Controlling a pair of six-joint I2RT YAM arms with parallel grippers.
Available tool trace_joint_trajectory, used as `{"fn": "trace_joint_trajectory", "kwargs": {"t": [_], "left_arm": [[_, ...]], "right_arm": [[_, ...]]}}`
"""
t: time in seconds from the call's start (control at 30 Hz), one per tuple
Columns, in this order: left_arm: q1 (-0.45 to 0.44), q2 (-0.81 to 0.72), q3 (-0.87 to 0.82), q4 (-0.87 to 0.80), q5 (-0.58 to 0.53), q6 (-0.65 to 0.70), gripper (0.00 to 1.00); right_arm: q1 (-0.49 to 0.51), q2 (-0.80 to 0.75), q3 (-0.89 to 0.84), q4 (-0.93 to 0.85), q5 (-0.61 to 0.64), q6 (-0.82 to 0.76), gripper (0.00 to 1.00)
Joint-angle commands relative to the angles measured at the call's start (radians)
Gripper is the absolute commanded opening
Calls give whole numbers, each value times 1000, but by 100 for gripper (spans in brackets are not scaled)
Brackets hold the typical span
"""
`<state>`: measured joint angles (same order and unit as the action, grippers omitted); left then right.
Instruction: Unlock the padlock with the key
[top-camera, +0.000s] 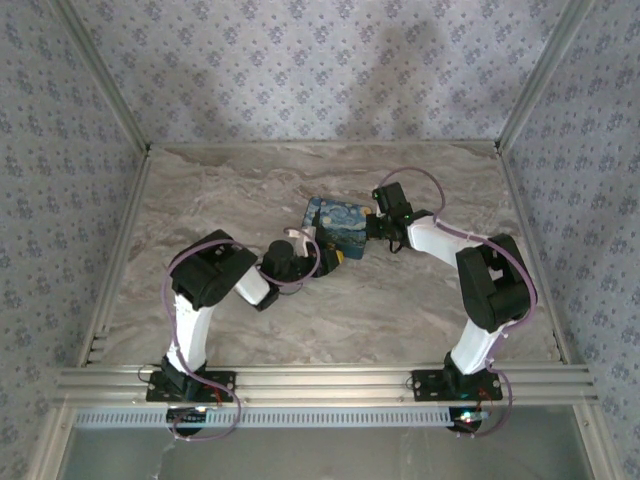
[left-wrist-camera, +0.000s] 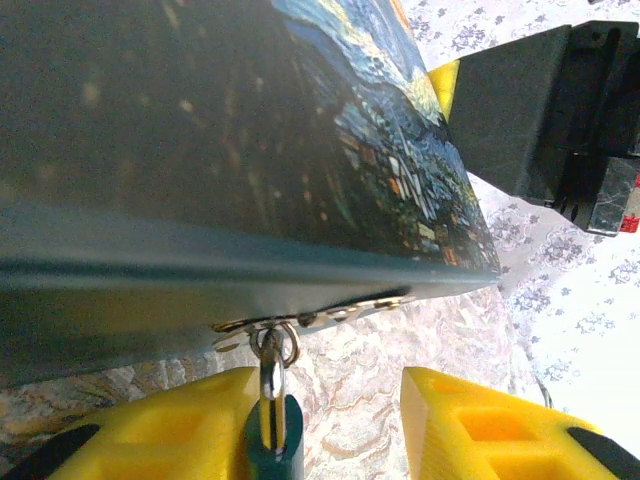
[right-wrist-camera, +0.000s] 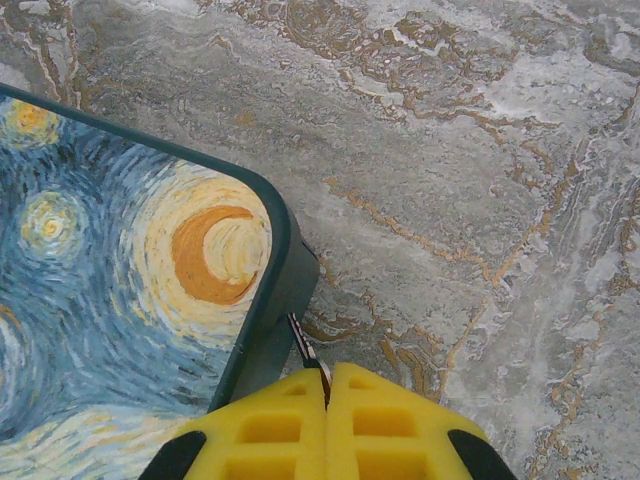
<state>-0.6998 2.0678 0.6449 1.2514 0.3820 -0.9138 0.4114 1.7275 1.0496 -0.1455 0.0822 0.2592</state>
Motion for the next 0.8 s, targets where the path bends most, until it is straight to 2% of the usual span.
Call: {"fn": "trace_joint_trajectory", "kwargs": {"t": [0.0,0.27,0.4,0.77], "left_arm": [[24,21,-36,-228,23,9,40],[28,23,-27,-249,40,13,36],[29,25,-12,-276,55,25,26],[33,11,21,-329,83,14,12]], "right_arm": [[7,-23,-5,-8,-13,14,0],[7,-26,-6,-11,-13,12,0],[6,-32,-5,-14,-11,8,0],[-3,-58,-15,-13,-17,2,0]]}}
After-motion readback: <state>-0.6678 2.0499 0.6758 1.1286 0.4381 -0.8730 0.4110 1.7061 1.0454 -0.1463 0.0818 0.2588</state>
